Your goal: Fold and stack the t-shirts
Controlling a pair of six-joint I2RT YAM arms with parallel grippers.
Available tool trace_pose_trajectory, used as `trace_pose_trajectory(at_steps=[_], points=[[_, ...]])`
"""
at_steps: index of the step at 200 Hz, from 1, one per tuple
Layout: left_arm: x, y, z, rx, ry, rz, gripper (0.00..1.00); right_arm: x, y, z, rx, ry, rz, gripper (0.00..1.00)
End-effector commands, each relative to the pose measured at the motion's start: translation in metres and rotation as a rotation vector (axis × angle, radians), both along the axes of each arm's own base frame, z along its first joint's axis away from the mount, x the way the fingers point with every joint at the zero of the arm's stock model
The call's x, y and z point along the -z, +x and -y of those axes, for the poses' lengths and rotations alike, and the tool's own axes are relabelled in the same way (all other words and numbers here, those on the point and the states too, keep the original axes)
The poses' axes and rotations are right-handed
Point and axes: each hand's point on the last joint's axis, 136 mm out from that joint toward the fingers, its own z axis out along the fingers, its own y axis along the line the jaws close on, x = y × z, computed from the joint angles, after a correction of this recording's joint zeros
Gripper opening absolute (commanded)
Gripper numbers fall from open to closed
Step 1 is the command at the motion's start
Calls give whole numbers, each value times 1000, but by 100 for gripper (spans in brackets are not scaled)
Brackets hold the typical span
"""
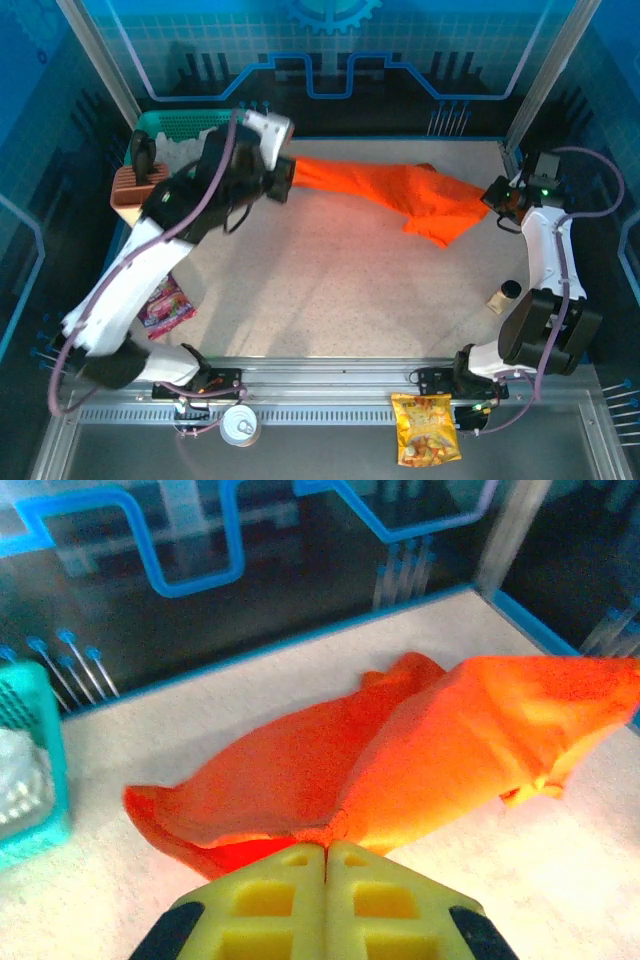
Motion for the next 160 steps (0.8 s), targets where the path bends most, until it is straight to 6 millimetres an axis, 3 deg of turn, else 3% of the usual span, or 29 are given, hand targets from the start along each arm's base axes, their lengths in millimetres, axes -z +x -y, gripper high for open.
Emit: trace_pose_trajectory(at_steps=[1, 41, 54, 70, 97, 121, 160], points=[[69, -30, -28, -122, -37, -177, 0, 19, -19, -11, -63, 27, -61, 0], [232, -80, -76, -414, 26, -553, 0, 51, -32, -15, -86, 48, -175, 0], [270, -87, -80, -473, 33, -626, 0, 63, -30, -19, -104, 67, -212, 0], [300, -90, -79, -515, 28, -679, 0, 82, -27, -24, -135, 55, -285, 0], [326, -94, -68, -507, 25, -765, 0, 119, -28, -25, -166, -42, -444, 0], [326, -102, -62, -476, 30, -795, 0, 138, -24, -14, -136, -83, -493, 0], [299, -102, -67, -453, 18, -736, 0, 118, 1, -12, -104, -84, -434, 0]])
